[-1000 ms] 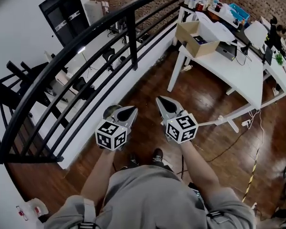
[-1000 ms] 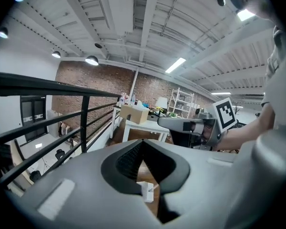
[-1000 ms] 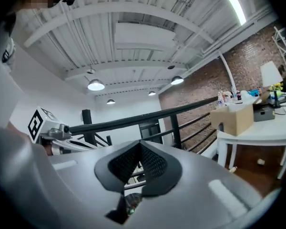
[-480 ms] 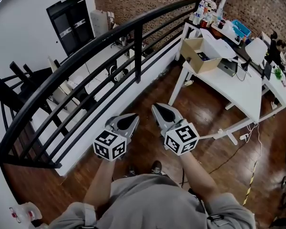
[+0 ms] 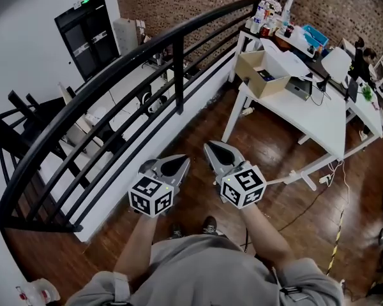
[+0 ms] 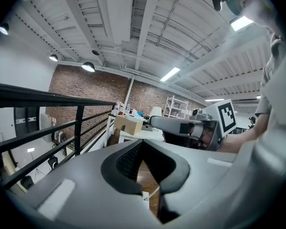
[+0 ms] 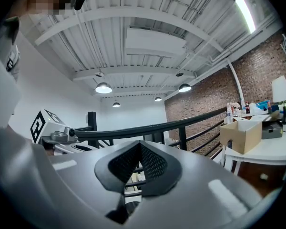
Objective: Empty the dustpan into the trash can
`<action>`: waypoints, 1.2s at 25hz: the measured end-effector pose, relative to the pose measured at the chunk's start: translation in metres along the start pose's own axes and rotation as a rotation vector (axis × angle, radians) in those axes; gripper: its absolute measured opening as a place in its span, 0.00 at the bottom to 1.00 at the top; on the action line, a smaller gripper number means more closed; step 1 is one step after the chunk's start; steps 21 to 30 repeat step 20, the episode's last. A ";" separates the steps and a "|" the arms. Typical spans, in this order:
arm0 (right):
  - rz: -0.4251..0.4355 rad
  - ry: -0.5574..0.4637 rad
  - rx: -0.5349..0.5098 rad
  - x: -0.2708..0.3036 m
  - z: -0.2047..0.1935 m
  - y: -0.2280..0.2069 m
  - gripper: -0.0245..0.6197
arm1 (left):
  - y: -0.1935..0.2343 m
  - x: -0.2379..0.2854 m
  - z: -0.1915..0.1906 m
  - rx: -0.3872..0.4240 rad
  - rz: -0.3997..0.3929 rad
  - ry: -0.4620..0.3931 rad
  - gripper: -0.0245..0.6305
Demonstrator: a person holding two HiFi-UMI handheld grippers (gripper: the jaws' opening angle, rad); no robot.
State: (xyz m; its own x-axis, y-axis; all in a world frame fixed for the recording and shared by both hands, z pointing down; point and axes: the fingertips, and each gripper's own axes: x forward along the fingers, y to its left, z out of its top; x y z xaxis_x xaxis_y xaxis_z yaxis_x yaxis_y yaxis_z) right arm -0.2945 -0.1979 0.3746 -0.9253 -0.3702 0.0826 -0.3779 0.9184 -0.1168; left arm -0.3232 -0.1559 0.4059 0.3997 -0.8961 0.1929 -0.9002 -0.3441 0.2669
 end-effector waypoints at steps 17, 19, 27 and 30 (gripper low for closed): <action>-0.027 -0.004 0.001 -0.005 0.003 -0.013 0.04 | -0.002 0.012 -0.002 0.000 -0.023 0.010 0.00; -0.029 -0.006 0.003 -0.005 0.003 -0.014 0.04 | -0.002 0.013 -0.002 -0.002 -0.024 0.011 0.00; -0.030 -0.007 0.004 -0.005 0.004 -0.015 0.04 | -0.002 0.014 -0.002 -0.002 -0.025 0.012 0.00; -0.030 -0.007 0.004 -0.005 0.004 -0.015 0.04 | -0.002 0.014 -0.002 -0.002 -0.025 0.012 0.00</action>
